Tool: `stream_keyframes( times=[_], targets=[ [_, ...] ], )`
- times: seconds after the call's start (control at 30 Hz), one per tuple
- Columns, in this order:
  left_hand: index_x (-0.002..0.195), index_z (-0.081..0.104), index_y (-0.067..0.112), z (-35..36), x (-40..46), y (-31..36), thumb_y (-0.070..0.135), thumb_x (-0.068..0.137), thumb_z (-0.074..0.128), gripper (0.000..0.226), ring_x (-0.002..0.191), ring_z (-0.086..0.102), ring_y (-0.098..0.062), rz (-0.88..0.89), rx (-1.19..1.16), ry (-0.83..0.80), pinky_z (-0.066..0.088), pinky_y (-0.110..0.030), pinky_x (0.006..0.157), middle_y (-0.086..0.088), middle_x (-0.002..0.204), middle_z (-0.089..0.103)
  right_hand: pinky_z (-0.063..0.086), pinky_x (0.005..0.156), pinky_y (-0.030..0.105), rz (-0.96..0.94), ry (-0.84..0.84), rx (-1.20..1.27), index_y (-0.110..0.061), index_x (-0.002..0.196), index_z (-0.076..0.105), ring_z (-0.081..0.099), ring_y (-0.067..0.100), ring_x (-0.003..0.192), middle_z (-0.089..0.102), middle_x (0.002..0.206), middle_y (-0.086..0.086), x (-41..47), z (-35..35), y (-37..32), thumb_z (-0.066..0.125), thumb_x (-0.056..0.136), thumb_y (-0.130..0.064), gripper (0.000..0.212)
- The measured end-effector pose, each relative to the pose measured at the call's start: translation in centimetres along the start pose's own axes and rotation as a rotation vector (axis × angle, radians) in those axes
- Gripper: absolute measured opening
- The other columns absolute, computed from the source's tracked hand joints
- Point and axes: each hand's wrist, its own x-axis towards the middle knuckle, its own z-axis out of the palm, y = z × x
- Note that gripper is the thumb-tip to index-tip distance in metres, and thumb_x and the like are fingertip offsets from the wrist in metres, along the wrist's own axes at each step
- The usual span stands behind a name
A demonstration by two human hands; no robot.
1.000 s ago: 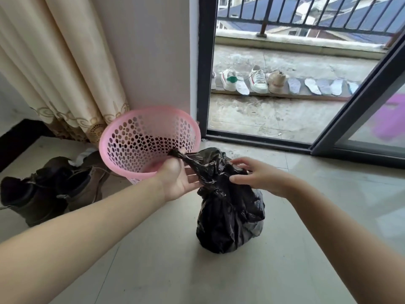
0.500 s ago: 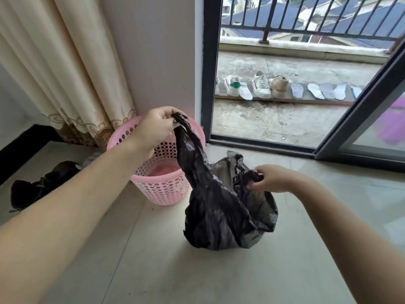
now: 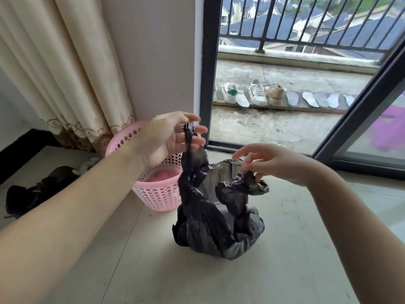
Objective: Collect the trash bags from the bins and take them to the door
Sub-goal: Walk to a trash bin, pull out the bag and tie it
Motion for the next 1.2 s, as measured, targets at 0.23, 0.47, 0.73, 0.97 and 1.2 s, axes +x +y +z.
stream_keyframes(
  times=[0.23,0.47,0.73,0.97,1.2],
  targets=[
    [0.114,0.061,0.022,5.5,-0.5,-7.3,0.039,0.082,0.067,0.037,0.086,0.059,-0.011,0.110,1.051,-0.263,0.049,-0.025,0.078,0.006,0.095,0.061,0.050,0.072,0.025,-0.027,0.095,0.207,-0.012,0.092,0.061,0.058,0.017,0.084,0.067,0.099,0.005,0.8,1.2,-1.0,0.047,0.091,0.005,0.022],
    [0.098,0.070,0.013,3.9,1.0,-8.0,0.030,0.090,0.059,0.021,0.097,0.066,-0.026,0.102,0.866,-0.123,0.048,-0.041,0.091,-0.011,0.098,0.072,0.029,0.111,0.033,0.159,-0.010,-0.525,-0.037,0.139,0.038,0.029,0.018,0.140,0.026,0.153,-0.002,0.9,1.2,3.3,0.066,0.084,-0.023,0.063],
    [0.093,0.068,0.006,2.6,1.2,-8.2,0.034,0.090,0.059,0.030,0.070,0.059,-0.011,0.023,0.845,-0.173,0.046,-0.024,0.072,-0.008,0.078,0.067,0.036,0.109,0.043,-0.150,0.093,0.509,0.001,0.097,0.059,0.051,0.017,0.128,0.059,0.133,0.007,-0.2,-3.0,2.8,0.075,0.073,-0.028,0.041],
    [0.120,0.059,0.028,2.5,0.3,-4.4,0.025,0.095,0.051,0.026,0.050,0.047,0.003,-0.014,0.998,-0.309,0.035,-0.007,0.049,0.016,0.073,0.062,0.048,0.099,0.045,-0.294,0.093,1.163,-0.019,0.072,0.069,0.064,0.010,0.069,0.068,0.072,-0.006,0.5,-0.2,2.2,0.050,0.085,-0.029,0.026],
    [0.119,0.053,0.024,5.2,-1.0,1.9,0.012,0.095,0.038,0.031,0.110,0.051,-0.015,0.706,1.670,-0.122,0.047,-0.035,0.085,0.005,0.115,0.057,0.046,0.067,0.023,-0.162,-0.142,0.789,-0.037,0.127,0.053,0.049,0.009,0.064,0.049,0.081,-0.001,0.9,0.4,2.5,0.070,0.079,-0.041,0.051]
  ],
)
